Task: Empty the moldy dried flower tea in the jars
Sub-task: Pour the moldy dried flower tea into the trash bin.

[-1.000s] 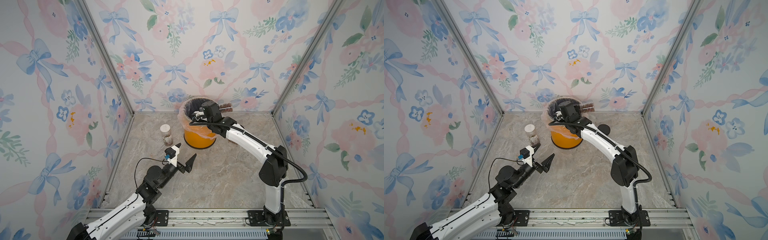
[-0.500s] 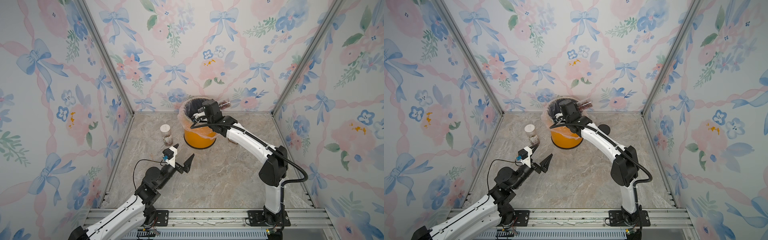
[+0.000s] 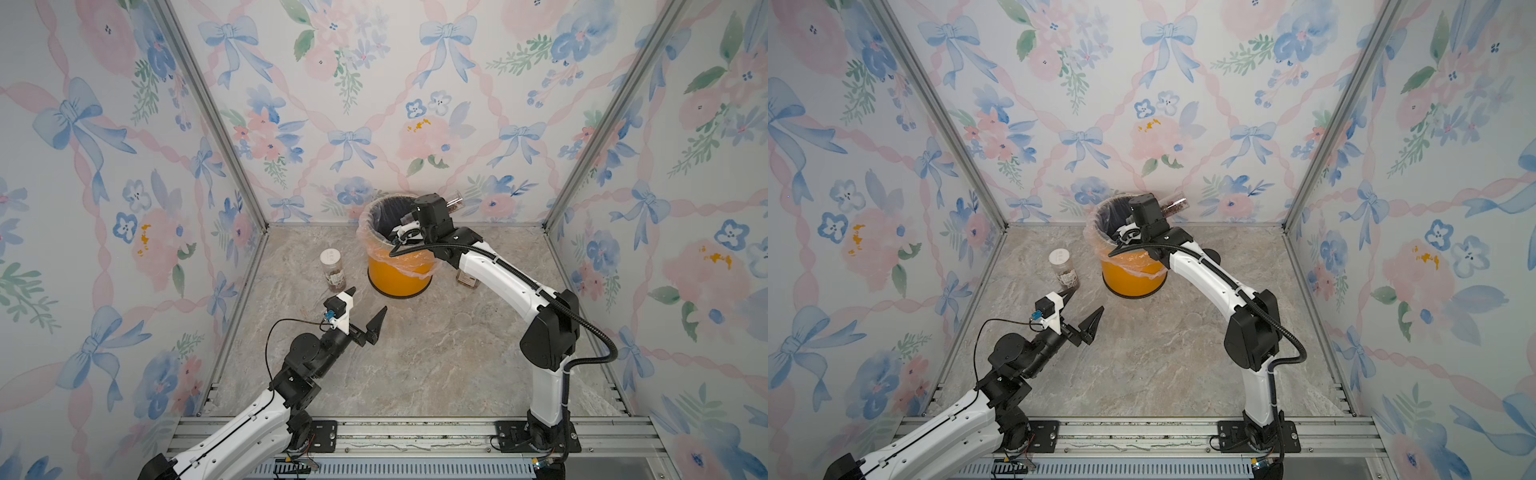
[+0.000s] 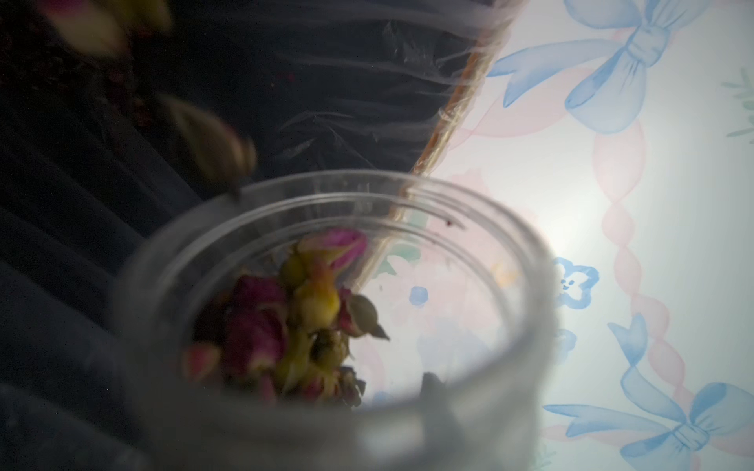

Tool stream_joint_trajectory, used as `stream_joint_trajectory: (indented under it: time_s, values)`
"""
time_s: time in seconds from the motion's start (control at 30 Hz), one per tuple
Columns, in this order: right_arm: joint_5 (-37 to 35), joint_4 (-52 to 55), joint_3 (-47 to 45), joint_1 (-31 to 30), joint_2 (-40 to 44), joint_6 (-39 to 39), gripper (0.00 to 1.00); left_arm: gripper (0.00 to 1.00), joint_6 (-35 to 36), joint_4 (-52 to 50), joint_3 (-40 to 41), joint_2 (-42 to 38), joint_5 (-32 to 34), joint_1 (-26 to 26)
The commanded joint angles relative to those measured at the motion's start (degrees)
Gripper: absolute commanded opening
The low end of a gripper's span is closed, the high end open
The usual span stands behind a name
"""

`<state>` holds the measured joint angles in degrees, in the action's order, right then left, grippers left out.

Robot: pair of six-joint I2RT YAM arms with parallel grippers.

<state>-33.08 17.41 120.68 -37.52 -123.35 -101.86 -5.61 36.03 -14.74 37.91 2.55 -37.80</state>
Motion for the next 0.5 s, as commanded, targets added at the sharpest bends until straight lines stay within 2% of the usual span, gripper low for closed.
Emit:
stream_joint_trajectory:
  time_s: [0.0, 0.47]
  values:
    - [1.7, 0.9, 0.7, 0.6, -0.4, -4.1, 0.5, 0.98, 0.3, 0.3, 1.0, -0.9, -0.6, 0.5]
    - [2.5, -0.2, 4.7, 1.2, -0.4, -4.7, 0.5, 0.98, -0.1, 0.3, 1.3, -1.1, -0.7, 0.9]
